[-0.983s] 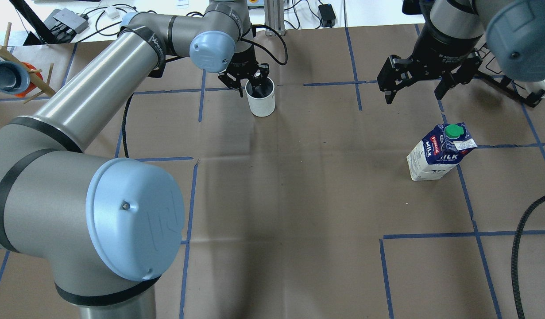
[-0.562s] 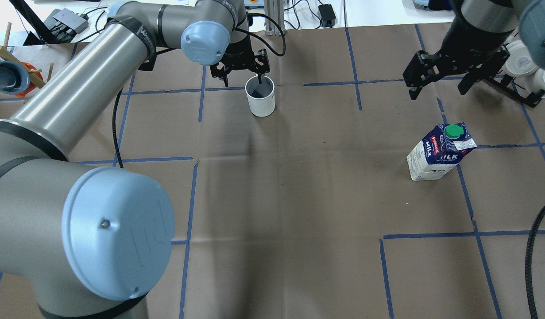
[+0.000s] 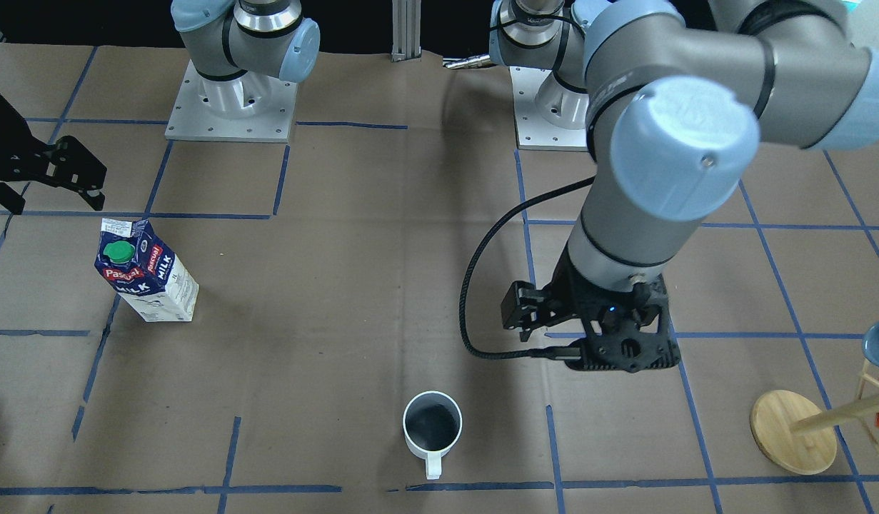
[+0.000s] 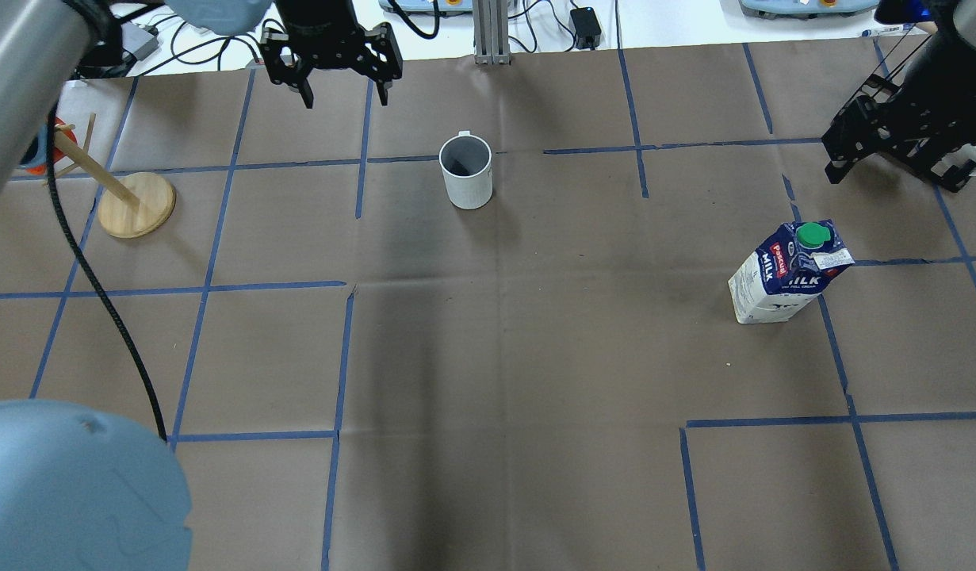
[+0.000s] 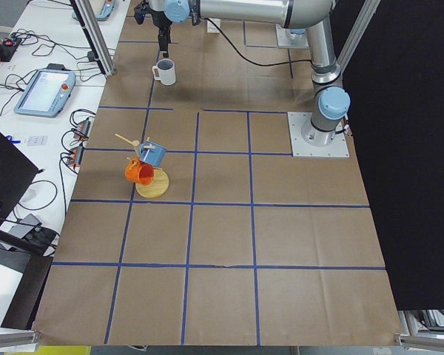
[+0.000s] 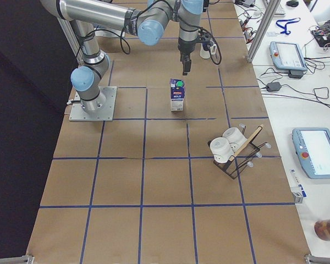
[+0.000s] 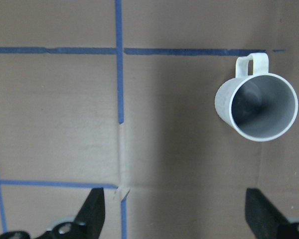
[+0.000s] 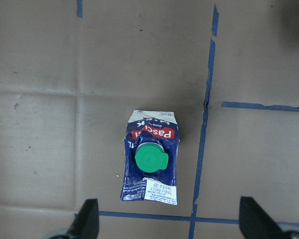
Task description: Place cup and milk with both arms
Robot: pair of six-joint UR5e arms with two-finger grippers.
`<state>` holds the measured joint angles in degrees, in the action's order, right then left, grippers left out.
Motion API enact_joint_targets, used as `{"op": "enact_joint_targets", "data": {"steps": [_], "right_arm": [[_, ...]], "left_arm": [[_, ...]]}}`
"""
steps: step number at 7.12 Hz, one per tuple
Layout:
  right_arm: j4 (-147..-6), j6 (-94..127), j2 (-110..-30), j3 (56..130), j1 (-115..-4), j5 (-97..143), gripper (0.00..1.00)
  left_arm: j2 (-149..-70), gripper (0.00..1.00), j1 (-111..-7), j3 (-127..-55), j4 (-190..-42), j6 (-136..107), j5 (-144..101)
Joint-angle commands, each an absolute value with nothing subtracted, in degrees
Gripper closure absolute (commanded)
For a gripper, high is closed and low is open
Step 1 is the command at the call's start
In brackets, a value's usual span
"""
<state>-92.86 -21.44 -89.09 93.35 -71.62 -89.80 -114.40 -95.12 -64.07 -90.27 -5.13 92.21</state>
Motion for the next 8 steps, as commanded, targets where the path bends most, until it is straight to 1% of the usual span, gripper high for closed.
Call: {"op": "enact_joint_targets", "data": {"steps": [1,2,3,4,5,6,7,8], "right_arm": [[-98.14,-17.67,-89.30,98.07,-71.45,-89.82,0.00],[-98.61,-17.93,-89.47,100.35,-71.54,-89.74,0.00],[-101.92,-18.02,-89.47,103.16,-71.54,-89.74,0.00],[-108.22,-18.71,-89.12,105.71,-71.54,-89.82,0.00],[-110.11,-18.55,-88.95,106.86,-71.63,-89.74,0.00],[-110.21,-18.37,-88.77,107.40,-71.63,-89.74,0.00],[-110.30,-18.63,-88.77,108.71,-71.63,-89.74,0.00],[-111.87,-18.72,-88.77,110.03,-71.63,-89.65,0.00]], "left_arm": [[-109.96,0.01,-92.99,-64.07,-91.93,0.68,91.59],[-108.99,0.01,-92.47,-64.25,-95.33,0.62,91.84],[-108.64,0.01,-92.03,-64.25,-101.36,-0.08,92.19],[-107.33,0.01,-92.02,-64.34,-103.95,-0.09,92.37],[-104.36,0.01,-92.89,-65.03,-104.41,-0.09,91.33],[-102.41,0.01,-92.99,-67.56,-104.33,0.26,91.58],[-100.74,0.01,-92.38,-71.85,-103.89,0.18,91.32],[-99.24,0.02,-92.81,-78.33,-99.97,-0.96,91.41]]}}
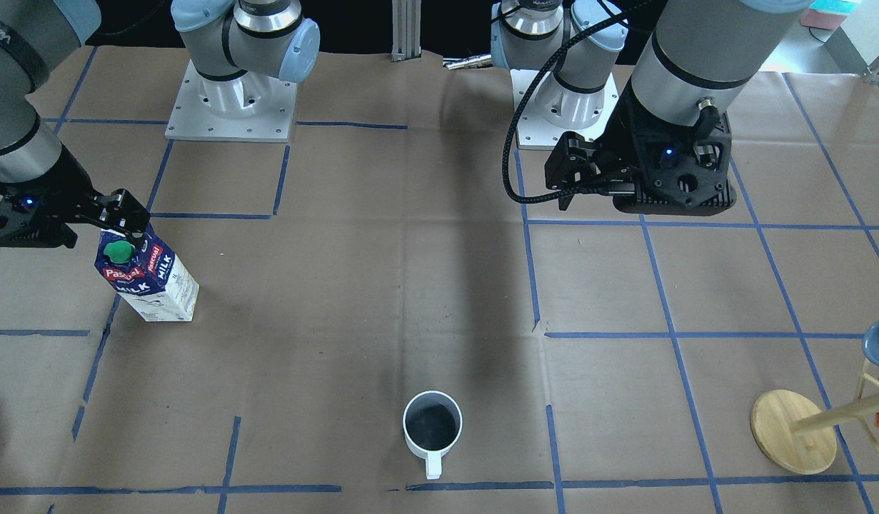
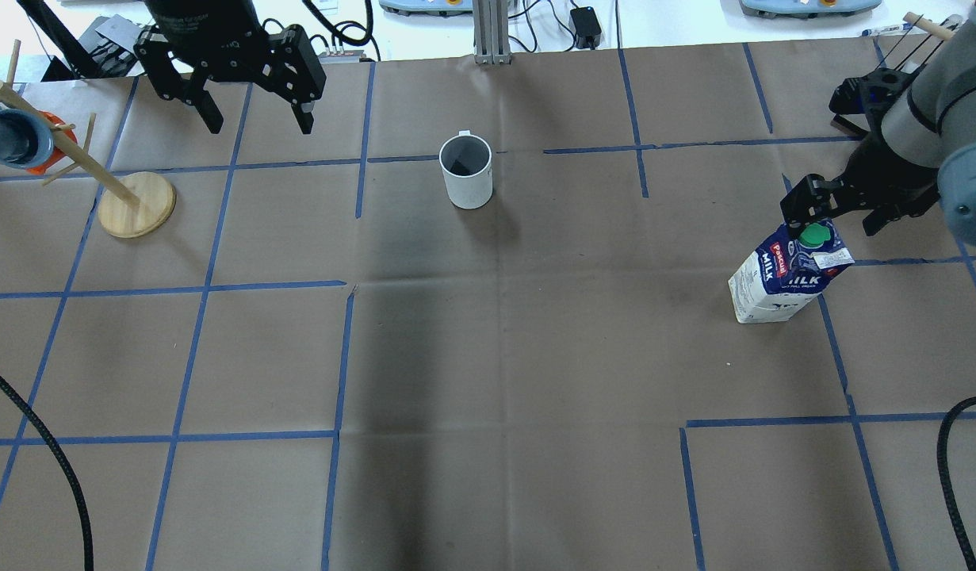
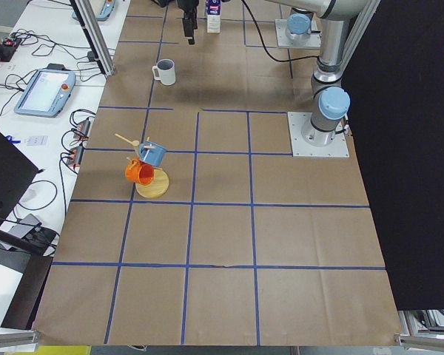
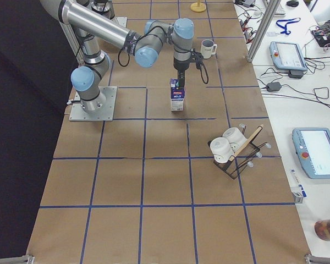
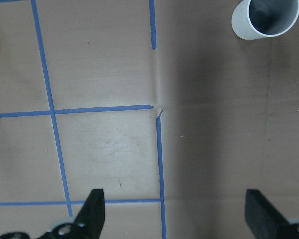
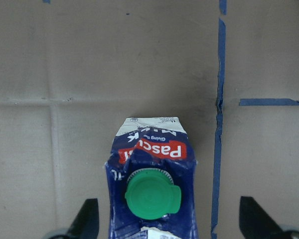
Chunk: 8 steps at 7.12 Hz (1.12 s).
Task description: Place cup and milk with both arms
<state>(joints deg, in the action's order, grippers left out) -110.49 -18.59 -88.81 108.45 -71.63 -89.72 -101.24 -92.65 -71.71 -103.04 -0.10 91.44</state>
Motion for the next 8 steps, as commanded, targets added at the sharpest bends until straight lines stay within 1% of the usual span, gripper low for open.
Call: {"op": "enact_joint_targets", "data": {"steps": [1,2,3,5,6,8], "right_arm": [[-112.67,-18.72,-88.42,110.21,-71.63,-89.65,0.00],[-112.68,-18.89,-87.63,110.39,-71.63,-89.65,0.00],[-112.68,-19.16,-86.93,110.39,-71.63,-89.74,0.00],[-112.94,-18.81,-86.40,110.39,-71.63,-89.56,0.00],[-115.20,-18.98,-85.61,110.39,-71.63,-88.78,0.06],[-115.84,-19.16,-85.08,110.22,-71.63,-88.33,0.36]], "left_arm": [[-97.14,0.01,-92.73,-84.14,-92.36,-0.88,91.58],[-95.03,0.00,-92.29,-85.68,-92.55,-0.44,91.93],[-94.57,0.00,-92.55,-86.30,-93.85,-0.70,92.28],[-94.49,0.00,-92.55,-85.79,-93.69,-0.97,92.11],[-94.57,0.00,-92.37,-85.87,-93.69,-0.97,92.37],[-95.44,0.00,-92.46,-86.22,-93.61,-3.24,92.55]]}}
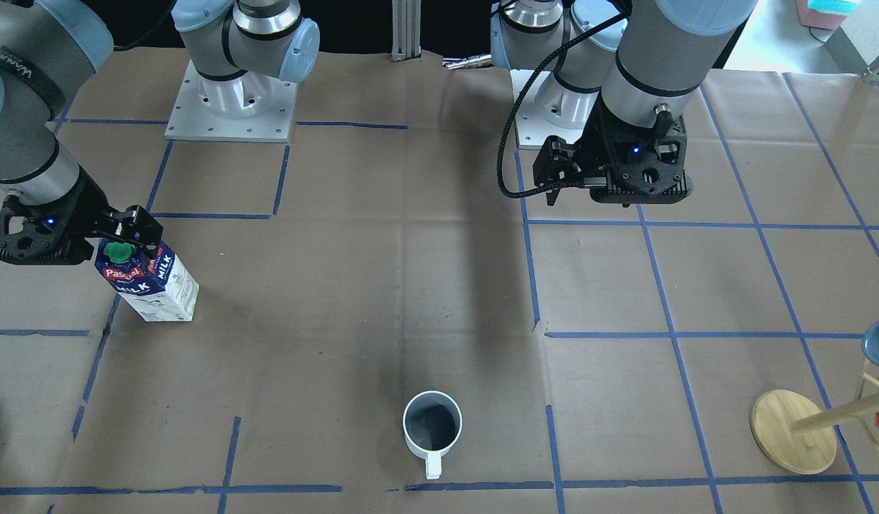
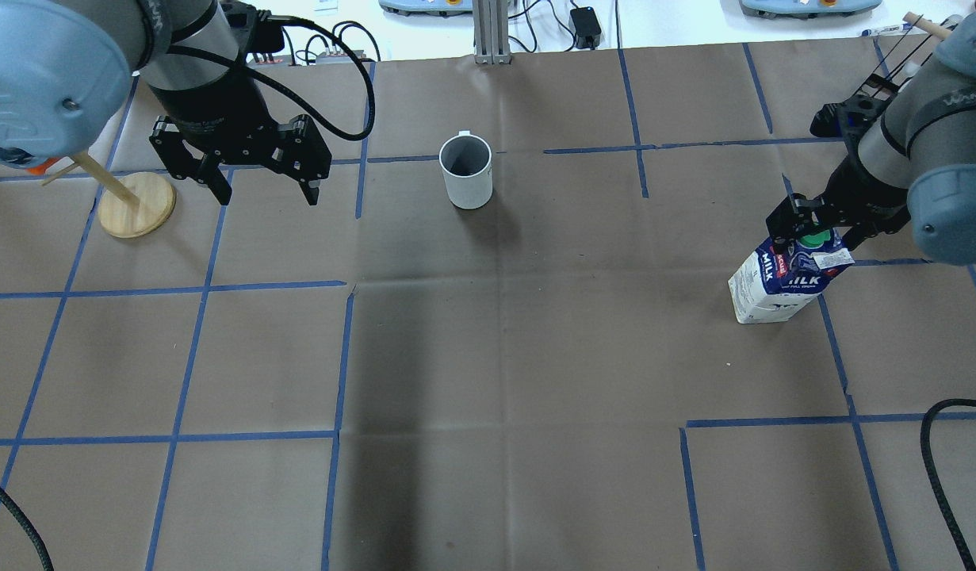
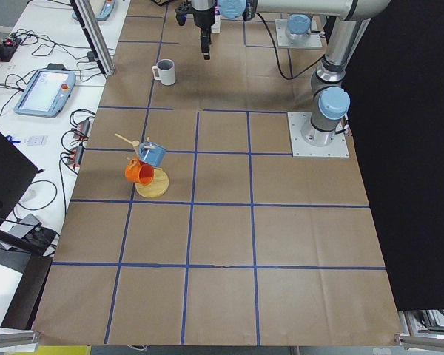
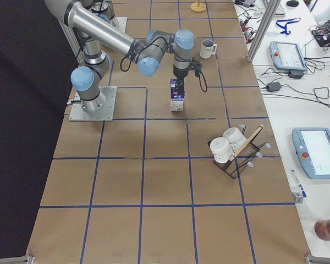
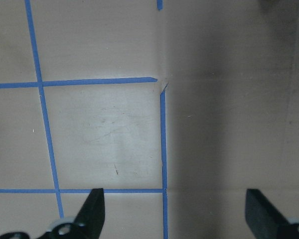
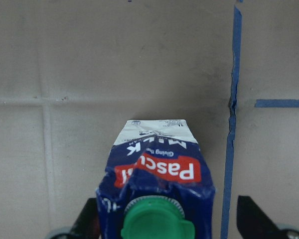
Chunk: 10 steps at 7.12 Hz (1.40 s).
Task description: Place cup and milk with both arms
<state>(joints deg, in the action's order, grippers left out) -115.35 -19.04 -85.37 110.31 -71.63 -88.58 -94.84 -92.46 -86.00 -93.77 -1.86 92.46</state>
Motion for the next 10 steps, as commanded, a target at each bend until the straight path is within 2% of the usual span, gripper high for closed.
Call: {"op": "enact_joint_targets", "data": {"steps": [1,3,7,8,10], "right_arm": [[-115.84,-19.16,-85.08,110.04,-71.63,-88.33,0.38],[-116.45,-19.25,-85.25,108.99,-71.63,-88.16,0.41],[-108.40,-18.72,-84.81,99.26,-73.65,-88.42,0.42],[-102.54,-18.02,-84.29,93.75,-74.96,-88.77,0.42],[-94.87,-11.56,-76.34,80.06,-81.69,-89.99,0.42]], "left_arm": [[-95.62,0.00,-92.46,-85.87,-93.17,-2.73,92.29],[-95.89,0.00,-92.46,-86.13,-93.16,-2.90,92.20],[-96.33,0.00,-92.46,-85.52,-93.16,-2.64,91.94],[-96.33,0.00,-92.46,-85.52,-93.25,-2.64,91.85],[-96.33,0.00,-92.46,-85.87,-93.25,-2.64,92.11]]}}
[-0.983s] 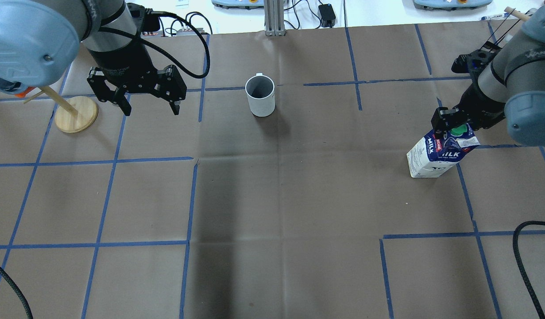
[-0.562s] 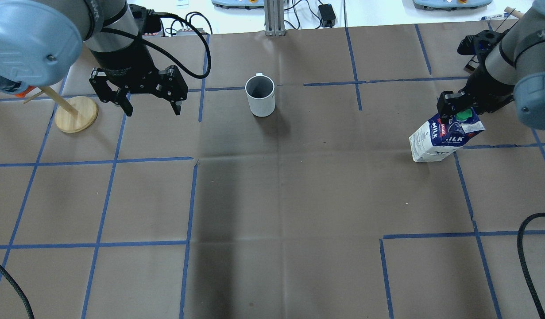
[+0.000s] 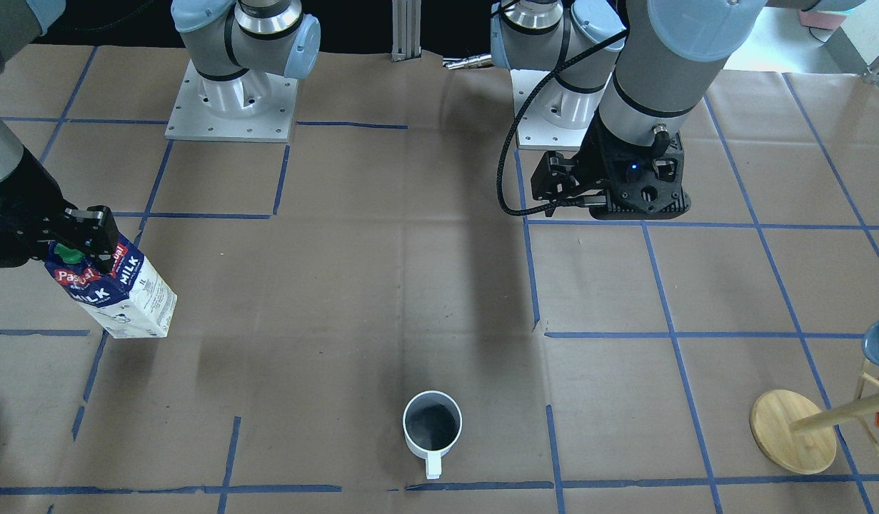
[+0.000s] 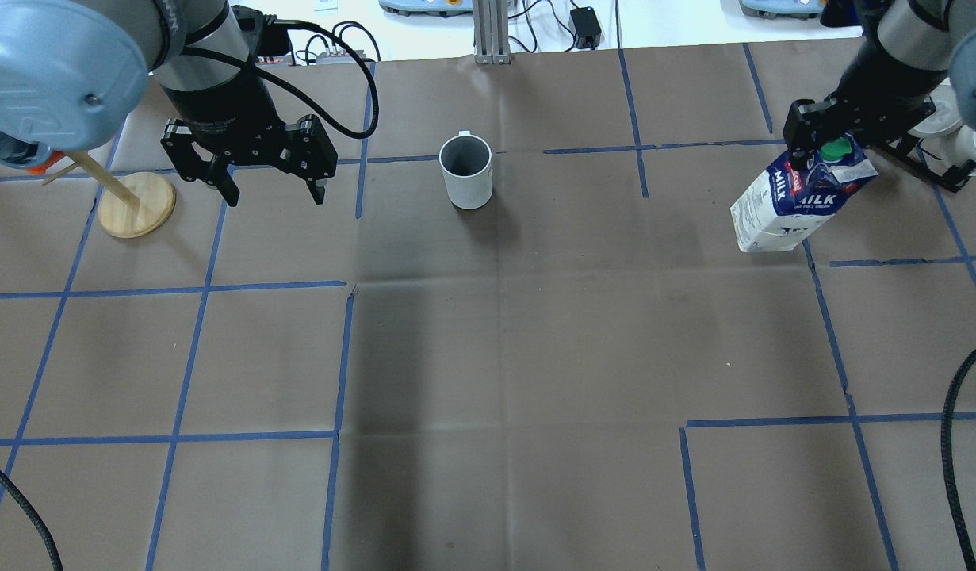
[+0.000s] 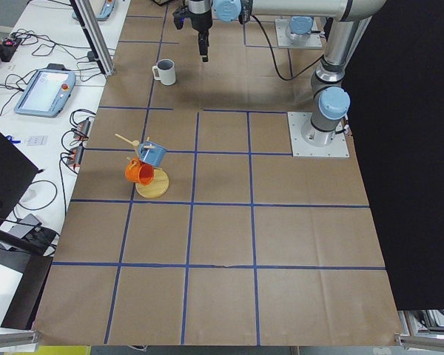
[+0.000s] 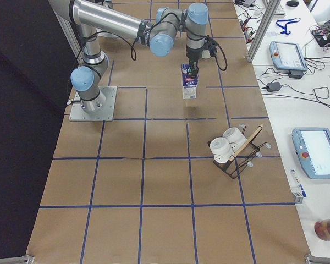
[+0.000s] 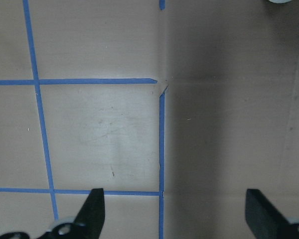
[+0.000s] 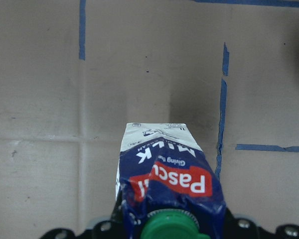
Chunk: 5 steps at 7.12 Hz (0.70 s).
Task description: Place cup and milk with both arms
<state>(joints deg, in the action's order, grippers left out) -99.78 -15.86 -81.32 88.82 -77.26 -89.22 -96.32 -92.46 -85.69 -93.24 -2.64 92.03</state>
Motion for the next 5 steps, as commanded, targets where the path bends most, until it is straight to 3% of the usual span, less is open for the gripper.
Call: {"op": "enact_joint_targets", "data": {"steps": [1,5], "right_arm": [[-91.96,-6.38,-70.55,72.85,-87.39,-91.13,0.42],[-89.03,10.35,-52.51,53.47,-101.76,-90.53,0.42]], "left_arm": [[-96.33,0.00,-92.46,-86.04,-93.16,-2.64,92.11],[-95.89,0.00,-92.37,-86.31,-92.99,-2.73,91.58]]}}
